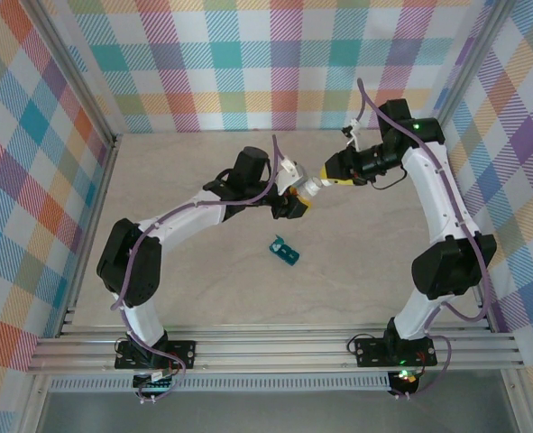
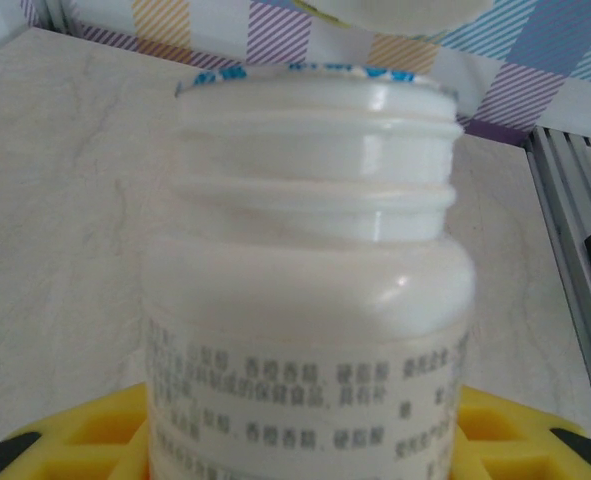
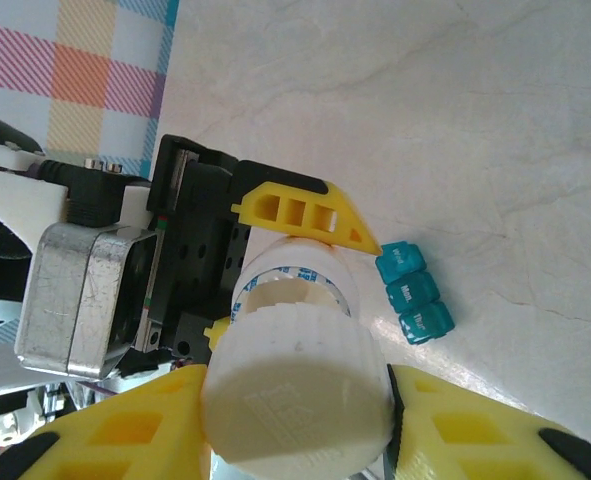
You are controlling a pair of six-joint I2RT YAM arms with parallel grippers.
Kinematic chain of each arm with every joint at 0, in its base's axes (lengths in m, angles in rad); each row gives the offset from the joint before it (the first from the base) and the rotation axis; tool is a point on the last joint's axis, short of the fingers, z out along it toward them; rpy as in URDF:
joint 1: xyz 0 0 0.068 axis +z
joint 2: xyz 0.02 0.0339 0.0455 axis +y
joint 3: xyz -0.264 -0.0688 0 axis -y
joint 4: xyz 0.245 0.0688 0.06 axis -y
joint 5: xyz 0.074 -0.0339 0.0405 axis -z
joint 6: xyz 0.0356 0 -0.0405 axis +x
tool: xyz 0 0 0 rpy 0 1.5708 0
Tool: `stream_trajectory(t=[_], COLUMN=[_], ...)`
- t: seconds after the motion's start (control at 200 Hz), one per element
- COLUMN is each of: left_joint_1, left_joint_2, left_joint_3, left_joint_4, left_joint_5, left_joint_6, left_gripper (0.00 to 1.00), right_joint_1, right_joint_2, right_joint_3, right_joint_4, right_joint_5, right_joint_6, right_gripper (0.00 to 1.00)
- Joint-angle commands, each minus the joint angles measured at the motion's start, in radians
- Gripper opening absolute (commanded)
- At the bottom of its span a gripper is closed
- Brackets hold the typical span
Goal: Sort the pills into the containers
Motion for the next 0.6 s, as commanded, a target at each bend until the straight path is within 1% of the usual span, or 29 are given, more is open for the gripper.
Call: stream_trajectory(t=[0.0, 0.3, 0.595], left_joint_1=[0.008, 0.001, -0.005], left_joint_2=[0.005, 0.011, 0.029], left_joint_3=[0.045, 0.063, 0.116], left_joint_4=[-0.031, -0.046, -0.132], left_joint_5=[0.046, 0.069, 0.087], left_joint_6=[0.026, 0.025, 0.080], left_gripper=[0.00, 0.00, 0.00], right_joint_1=[-0.003, 0.000, 0.011], right_joint_2=[0.017, 0.037, 0.039], right_joint_3=[0.002, -0.008, -0.039], right_joint_4=[-0.029, -0.036, -0.046], right_joint_5=[-0.058, -0.081, -0.100], right_joint_6=[-0.039, -0.048, -0.081], right_gripper=[0.41, 0.40, 0.39])
